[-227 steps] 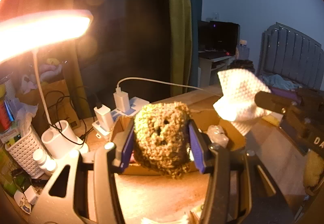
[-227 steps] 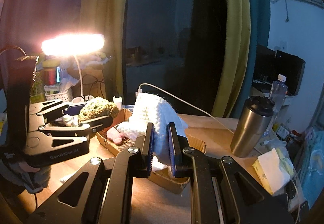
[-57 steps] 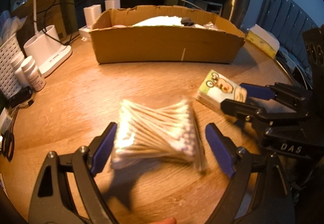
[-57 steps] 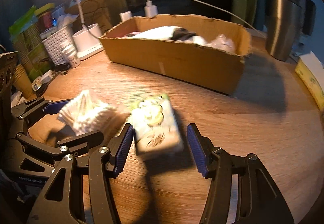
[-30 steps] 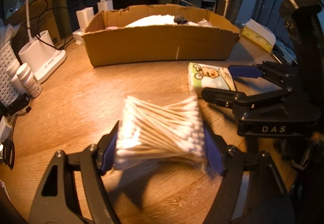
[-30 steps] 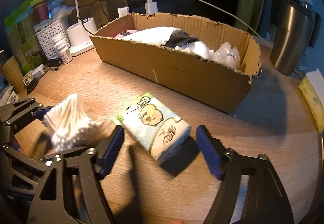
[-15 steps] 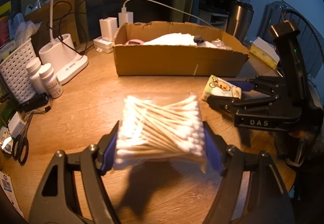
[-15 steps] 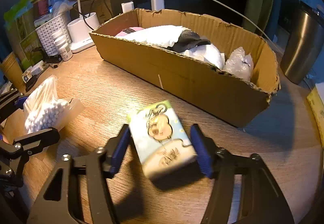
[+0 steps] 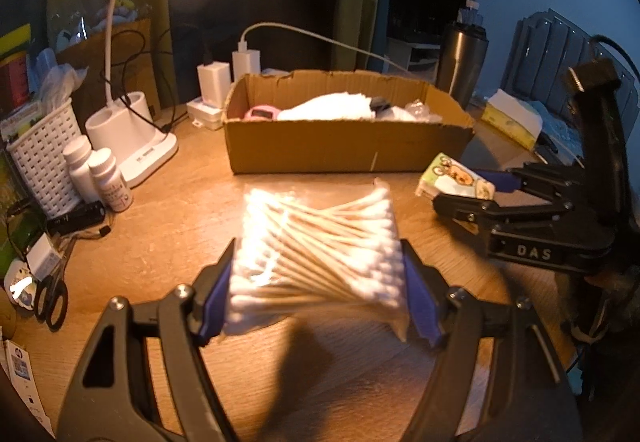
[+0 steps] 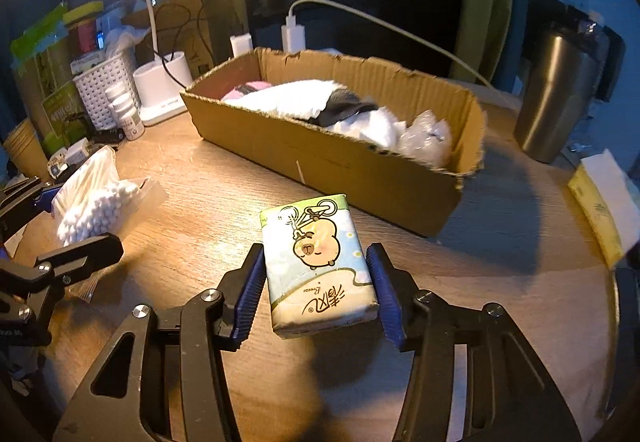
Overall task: Organize soft objects
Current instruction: 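Grasp the bagged cotton swabs with the left tool while the right tool grasps the tissue pack, then carry the swab bag and tissue pack over the box and release both inside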
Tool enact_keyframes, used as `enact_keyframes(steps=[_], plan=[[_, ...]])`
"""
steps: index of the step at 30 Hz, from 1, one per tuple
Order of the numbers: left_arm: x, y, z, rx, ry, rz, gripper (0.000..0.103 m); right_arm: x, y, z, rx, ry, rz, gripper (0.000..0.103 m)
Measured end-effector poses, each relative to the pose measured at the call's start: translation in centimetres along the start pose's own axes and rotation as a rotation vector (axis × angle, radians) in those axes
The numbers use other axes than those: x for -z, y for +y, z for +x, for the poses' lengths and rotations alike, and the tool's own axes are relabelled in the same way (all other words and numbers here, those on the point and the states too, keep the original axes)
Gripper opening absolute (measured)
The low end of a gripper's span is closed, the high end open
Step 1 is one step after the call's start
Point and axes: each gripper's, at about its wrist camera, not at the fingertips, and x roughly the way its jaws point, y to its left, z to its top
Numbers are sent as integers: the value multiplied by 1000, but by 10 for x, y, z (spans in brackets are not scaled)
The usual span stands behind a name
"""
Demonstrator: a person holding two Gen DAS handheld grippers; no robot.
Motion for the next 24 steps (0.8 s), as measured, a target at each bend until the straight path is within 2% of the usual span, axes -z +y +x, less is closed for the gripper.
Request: enact_keyframes(steps=[24], plan=[[-25, -29, -71, 9, -173, 37, 74, 2, 14, -104, 71, -198, -26, 54]])
